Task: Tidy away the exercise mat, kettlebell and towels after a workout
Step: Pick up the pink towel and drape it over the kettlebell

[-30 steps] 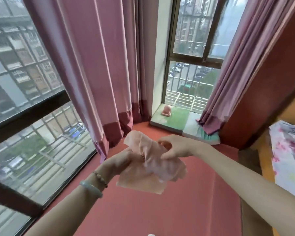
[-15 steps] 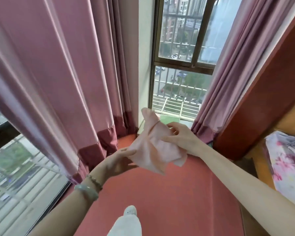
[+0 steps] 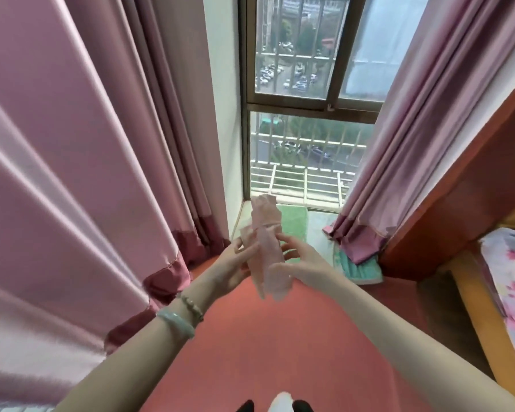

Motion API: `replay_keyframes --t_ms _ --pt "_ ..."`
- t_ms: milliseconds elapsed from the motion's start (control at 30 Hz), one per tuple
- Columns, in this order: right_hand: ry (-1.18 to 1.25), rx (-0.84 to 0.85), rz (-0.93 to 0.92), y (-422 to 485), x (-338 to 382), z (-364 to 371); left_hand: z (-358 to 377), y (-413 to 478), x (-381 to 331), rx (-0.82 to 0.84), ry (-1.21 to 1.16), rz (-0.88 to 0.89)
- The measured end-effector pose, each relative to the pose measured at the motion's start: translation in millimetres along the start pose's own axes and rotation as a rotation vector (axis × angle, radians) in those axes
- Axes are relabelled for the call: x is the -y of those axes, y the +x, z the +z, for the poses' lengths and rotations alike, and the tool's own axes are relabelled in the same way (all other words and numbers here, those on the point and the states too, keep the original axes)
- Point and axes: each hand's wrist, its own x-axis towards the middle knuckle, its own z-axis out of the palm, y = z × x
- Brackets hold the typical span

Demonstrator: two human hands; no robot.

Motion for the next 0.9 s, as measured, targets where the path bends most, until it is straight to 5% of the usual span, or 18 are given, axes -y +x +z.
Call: replay_keyframes --t_ms 133,333,467,600,900 --pt "0.021 0.12 -0.021 55 -6 -16 -27 70 -8 -0.081 0.05 -0.061" --pt "0.1 -0.249 0.042 168 -38 -67 -64 184 -15 -0.131 -0.01 -0.148" --pt "0.302 -0.005 0.365 245 -71 -102 -81 265 -30 -0.134 -0.078 -0.223" --pt "0.48 0.187 0.451 314 -87 -117 -98 325 -44 -0.129 -0.143 -0.346" --pt "0.449 0.095 0.513 428 -120 -114 -160 425 -32 -0.186 0.011 -0.452"
